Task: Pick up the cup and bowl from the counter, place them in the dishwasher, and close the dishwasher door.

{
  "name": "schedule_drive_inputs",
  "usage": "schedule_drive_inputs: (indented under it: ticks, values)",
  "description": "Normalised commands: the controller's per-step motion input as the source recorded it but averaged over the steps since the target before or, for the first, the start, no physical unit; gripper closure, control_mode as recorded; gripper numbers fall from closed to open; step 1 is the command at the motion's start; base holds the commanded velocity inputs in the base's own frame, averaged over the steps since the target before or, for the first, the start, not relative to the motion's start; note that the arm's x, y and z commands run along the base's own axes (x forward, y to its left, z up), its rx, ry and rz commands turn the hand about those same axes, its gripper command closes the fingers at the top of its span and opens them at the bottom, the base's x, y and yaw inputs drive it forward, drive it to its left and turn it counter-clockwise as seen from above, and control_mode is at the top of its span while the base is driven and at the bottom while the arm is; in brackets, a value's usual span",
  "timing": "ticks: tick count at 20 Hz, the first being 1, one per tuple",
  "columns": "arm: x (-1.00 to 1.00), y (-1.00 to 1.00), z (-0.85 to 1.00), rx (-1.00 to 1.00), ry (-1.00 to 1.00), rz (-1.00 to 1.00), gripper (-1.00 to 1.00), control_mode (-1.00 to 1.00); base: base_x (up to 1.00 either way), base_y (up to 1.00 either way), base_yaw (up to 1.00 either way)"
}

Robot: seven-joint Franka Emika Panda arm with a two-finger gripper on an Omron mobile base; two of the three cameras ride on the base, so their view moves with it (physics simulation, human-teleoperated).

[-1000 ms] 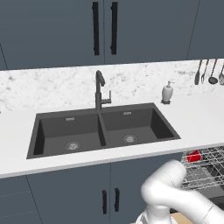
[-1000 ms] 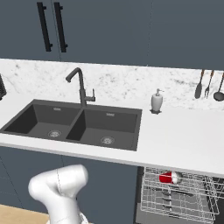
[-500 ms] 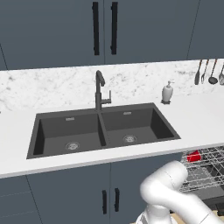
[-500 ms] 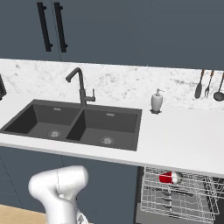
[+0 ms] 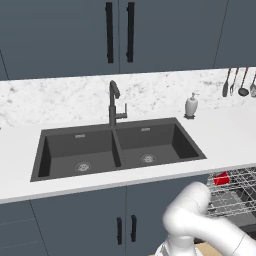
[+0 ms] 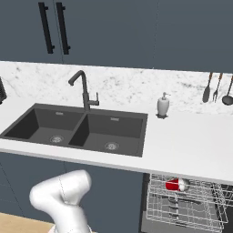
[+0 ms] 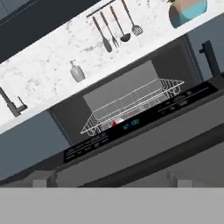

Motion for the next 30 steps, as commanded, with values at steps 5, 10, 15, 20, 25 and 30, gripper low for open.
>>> schedule_drive_inputs:
  ticks: [5, 10, 15, 20, 25, 30]
  values:
    - [0.48, 0.15, -1.00, 0.39, -0.01, -0.09, -1.00, -1.00, 0.00, 0.00, 0.00]
    - [0.35, 0.39, -1.00, 0.41, 0.00, -0.06, -1.00, -1.00, 0.00, 0.00, 0.00]
    - [0.40, 0.52, -1.00, 0.39, -0.06, -0.08, -1.00, -1.00, 0.00, 0.00, 0.00]
    - [0.61, 0.51, -1.00, 0.46, -0.14, -0.16, -1.00, -1.00, 0.00, 0.00, 0.00]
    - [0.92, 0.42, -1.00, 0.59, -0.35, -0.31, -1.00, -1.00, 0.00, 0.00, 0.00]
    - [1.00, 0.31, -0.96, 0.53, -0.51, -0.36, -1.00, -1.00, 0.00, 0.00, 0.00]
